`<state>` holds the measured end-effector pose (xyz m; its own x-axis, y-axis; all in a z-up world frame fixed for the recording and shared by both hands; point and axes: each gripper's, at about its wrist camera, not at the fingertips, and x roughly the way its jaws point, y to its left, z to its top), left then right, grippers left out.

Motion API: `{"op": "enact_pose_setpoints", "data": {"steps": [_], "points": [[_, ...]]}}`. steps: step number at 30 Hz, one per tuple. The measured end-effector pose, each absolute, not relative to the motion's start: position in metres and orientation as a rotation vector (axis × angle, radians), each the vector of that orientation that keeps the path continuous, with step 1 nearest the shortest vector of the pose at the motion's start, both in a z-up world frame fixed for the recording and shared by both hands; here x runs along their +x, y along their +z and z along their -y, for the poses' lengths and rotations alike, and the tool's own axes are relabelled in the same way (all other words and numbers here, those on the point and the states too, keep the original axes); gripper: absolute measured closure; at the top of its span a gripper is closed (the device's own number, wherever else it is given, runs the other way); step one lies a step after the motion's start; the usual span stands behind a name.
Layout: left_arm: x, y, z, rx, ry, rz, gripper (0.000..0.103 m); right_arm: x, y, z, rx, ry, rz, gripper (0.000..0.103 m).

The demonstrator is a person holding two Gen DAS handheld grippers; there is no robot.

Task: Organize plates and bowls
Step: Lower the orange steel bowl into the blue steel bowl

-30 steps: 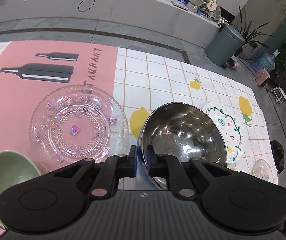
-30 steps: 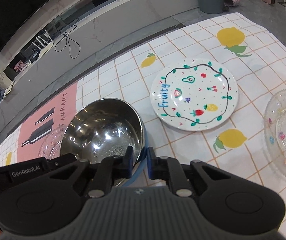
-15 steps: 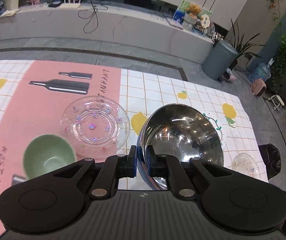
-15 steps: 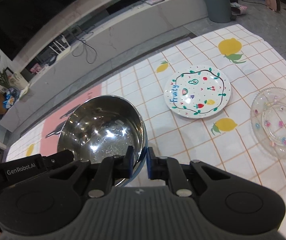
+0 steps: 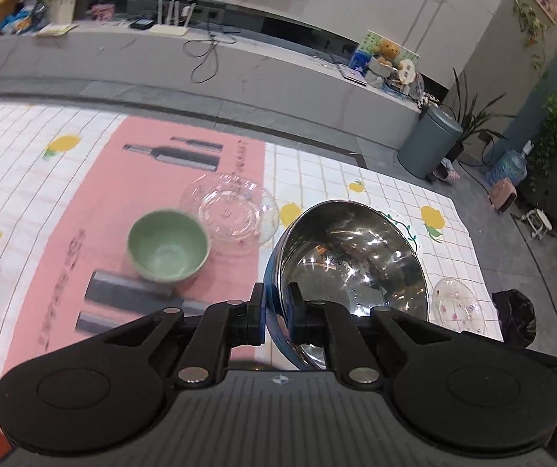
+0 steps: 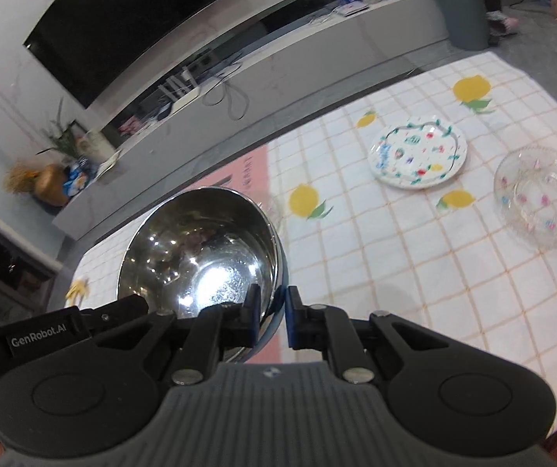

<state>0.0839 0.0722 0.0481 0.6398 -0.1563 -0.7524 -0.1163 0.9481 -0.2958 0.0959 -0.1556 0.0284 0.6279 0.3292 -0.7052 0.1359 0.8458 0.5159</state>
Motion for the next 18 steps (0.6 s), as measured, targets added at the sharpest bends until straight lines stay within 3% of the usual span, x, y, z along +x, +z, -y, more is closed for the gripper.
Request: {"op": "enact_pose_setpoints", "data": {"steps": [18], "points": [[0.014,0.003,-0.107,-0.459,0.047,-1.021,0.091,0.063,-0.004,0.127,0.508,0.21,-1.068,0.092]]}}
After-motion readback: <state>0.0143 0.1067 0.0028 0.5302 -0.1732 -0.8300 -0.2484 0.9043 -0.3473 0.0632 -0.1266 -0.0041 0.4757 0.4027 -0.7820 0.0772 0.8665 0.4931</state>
